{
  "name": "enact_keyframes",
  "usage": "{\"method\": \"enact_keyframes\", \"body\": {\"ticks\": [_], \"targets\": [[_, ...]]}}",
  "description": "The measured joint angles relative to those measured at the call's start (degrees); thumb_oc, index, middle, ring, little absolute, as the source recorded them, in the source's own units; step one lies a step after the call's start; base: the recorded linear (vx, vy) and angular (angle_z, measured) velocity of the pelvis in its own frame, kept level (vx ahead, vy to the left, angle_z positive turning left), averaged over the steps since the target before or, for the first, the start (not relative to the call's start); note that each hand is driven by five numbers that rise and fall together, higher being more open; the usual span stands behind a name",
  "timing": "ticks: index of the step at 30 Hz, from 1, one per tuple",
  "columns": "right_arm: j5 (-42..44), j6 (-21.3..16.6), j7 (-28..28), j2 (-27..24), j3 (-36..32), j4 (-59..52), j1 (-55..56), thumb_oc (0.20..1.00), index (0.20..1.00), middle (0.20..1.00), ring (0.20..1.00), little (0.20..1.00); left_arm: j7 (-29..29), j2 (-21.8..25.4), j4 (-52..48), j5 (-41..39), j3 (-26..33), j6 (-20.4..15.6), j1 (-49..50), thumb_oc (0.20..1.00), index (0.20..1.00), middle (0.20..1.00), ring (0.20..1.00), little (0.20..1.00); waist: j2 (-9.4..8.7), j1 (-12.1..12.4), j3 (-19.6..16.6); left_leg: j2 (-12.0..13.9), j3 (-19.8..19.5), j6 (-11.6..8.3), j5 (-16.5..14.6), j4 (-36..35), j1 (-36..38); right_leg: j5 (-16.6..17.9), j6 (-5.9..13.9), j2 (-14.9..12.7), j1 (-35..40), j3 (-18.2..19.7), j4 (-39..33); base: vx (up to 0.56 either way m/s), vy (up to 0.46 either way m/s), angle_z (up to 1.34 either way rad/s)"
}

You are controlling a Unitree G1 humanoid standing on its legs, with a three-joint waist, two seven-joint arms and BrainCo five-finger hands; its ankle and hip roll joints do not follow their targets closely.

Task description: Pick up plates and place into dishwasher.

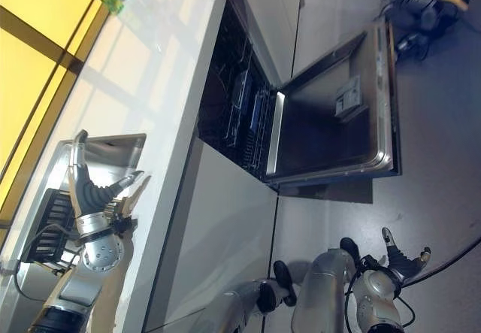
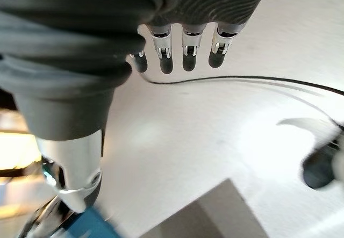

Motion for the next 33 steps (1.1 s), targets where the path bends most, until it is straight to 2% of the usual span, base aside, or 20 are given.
{"method": "enact_keyframes", "body": {"ticks": [6, 9, 15, 21, 29, 33], "targets": [[9.1, -7.0, 7.3, 0.9, -0.1, 0.9, -8.6, 1.000, 1.000, 1.000, 1.000, 1.000, 2.5, 0.6, -2.9, 0.0, 1.2, -0.2, 0.1, 1.000, 1.000, 1.000, 1.000, 1.000, 0.44, 1.3, 0.5, -0.5, 0.5, -0.19, -2.5, 7.9, -5.8, -3.4, -0.25, -1.2, -6.0, 1.1, 7.8, -0.02, 0.010, 0.09], [11.2, -8.8, 9.6, 0.7, -1.0, 2.3, -12.5, 1.000, 1.000, 1.000, 1.000, 1.000, 3.1, 2.0, -3.6, -0.1, 1.9, 0.2, -0.4, 1.000, 1.000, 1.000, 1.000, 1.000, 0.78, 2.0, 0.2, -0.4, 0.3, -0.57, -4.7, 12.5, -9.5, -5.5, -0.70, -1.4, -9.5, 1.6, 12.4, 0.08, -0.028, 0.10], [11.1, -12.1, 10.1, -0.7, -1.1, 4.9, -18.9, 1.000, 1.000, 1.000, 1.000, 1.000, 4.2, 5.1, -4.0, -0.2, 1.9, 2.0, -1.2, 1.000, 1.000, 1.000, 1.000, 1.000, 1.87, 2.6, -0.6, -0.3, 0.1, -1.44, -6.6, 19.1, -15.3, -7.6, -1.42, -1.4, -15.7, 3.0, 19.4, 0.00, -0.016, 0.06], [11.1, -15.7, 9.2, -3.8, -1.4, 7.1, -28.5, 1.000, 1.000, 1.000, 1.000, 1.000, 5.6, 7.3, -4.1, -2.1, 1.5, 2.9, -1.8, 1.000, 1.000, 1.000, 1.000, 1.000, 3.33, 3.3, -1.8, -0.1, 1.0, -1.39, -6.9, 23.4, -20.6, -7.7, -1.68, -1.3, -21.7, 4.8, 23.5, 0.00, 0.000, 0.00], [12.4, -16.8, 14.4, -5.7, -2.5, 7.8, -34.8, 1.000, 1.000, 1.000, 1.000, 1.000, 6.6, 9.7, -4.2, -3.3, 0.8, 2.8, -1.7, 1.000, 1.000, 1.000, 1.000, 1.000, 4.62, 4.1, -2.8, -0.2, 1.5, -1.32, -7.0, 26.3, -24.6, -7.6, -1.96, -1.1, -26.1, 6.1, 26.3, 0.00, 0.000, 0.00], [16.7, -16.7, 21.4, -6.0, -2.5, 7.8, -34.7, 1.000, 1.000, 1.000, 1.000, 1.000, 6.6, 11.0, -3.9, -5.2, 1.0, 2.2, -1.6, 1.000, 1.000, 1.000, 1.000, 1.000, 4.96, 4.6, -3.1, 0.0, 1.5, -1.35, -7.0, 27.0, -26.0, -7.4, -2.20, -0.9, -27.7, 6.2, 26.9, -0.04, -0.030, -0.03]]}}
